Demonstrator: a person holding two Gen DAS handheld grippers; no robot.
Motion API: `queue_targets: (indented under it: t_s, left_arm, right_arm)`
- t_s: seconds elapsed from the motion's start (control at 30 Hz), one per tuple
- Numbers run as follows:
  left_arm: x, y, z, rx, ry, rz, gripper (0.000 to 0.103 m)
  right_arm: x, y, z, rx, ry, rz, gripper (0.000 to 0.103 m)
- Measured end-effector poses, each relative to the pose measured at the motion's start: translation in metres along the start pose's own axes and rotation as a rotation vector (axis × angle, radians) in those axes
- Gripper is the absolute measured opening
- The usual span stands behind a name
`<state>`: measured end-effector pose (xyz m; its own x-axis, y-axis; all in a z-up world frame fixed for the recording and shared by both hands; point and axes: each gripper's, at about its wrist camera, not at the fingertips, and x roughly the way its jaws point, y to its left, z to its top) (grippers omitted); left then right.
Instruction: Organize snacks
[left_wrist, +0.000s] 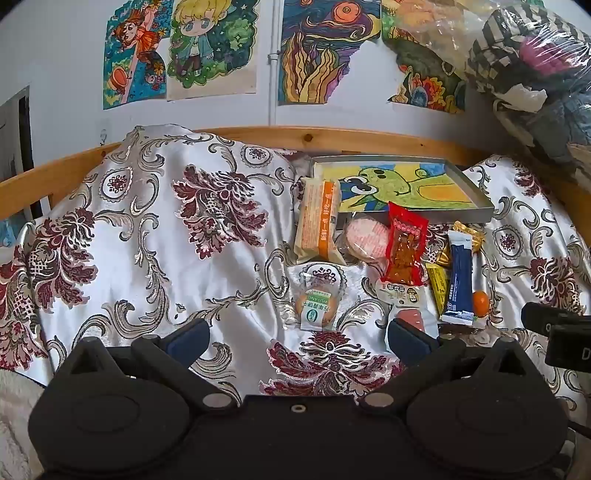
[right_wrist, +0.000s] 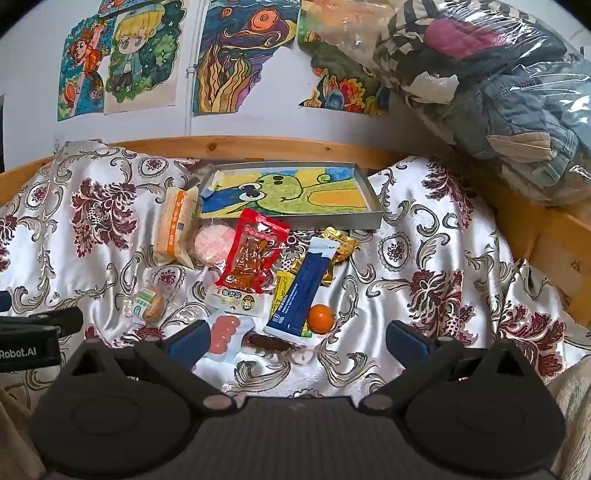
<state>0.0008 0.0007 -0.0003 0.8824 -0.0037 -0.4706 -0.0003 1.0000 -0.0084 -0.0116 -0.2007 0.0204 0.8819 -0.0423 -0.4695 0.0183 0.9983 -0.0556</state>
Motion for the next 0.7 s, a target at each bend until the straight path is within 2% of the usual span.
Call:
queue_targets:
  t_s: [0.7]
  left_arm:
    - [0.0012,0.0000,-0.0025,0.000,0.004,0.004,0.102]
  right_arm:
    - [0.0004,0.0008,-0.0006,-0.008,0.006,-0.005,0.103]
